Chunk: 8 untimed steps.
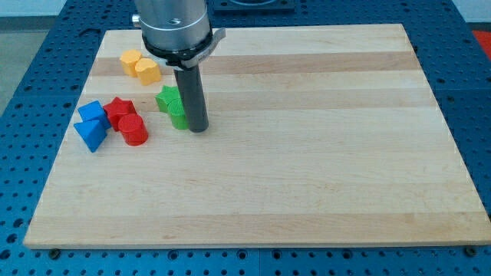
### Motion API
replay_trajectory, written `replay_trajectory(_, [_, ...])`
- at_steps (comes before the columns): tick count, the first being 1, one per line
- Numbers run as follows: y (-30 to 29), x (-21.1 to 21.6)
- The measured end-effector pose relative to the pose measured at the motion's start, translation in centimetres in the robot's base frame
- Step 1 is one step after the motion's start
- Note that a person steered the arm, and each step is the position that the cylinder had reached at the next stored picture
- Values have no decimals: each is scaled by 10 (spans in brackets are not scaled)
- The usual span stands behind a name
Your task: Push green circle and green star towards red star
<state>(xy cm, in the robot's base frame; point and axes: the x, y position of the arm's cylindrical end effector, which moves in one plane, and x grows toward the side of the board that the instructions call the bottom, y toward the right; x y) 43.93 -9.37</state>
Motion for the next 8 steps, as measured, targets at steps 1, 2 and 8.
replay_trajectory(1, [16, -5])
replay_trajectory(2, [44, -53])
replay_trajectory(8, [-75, -84])
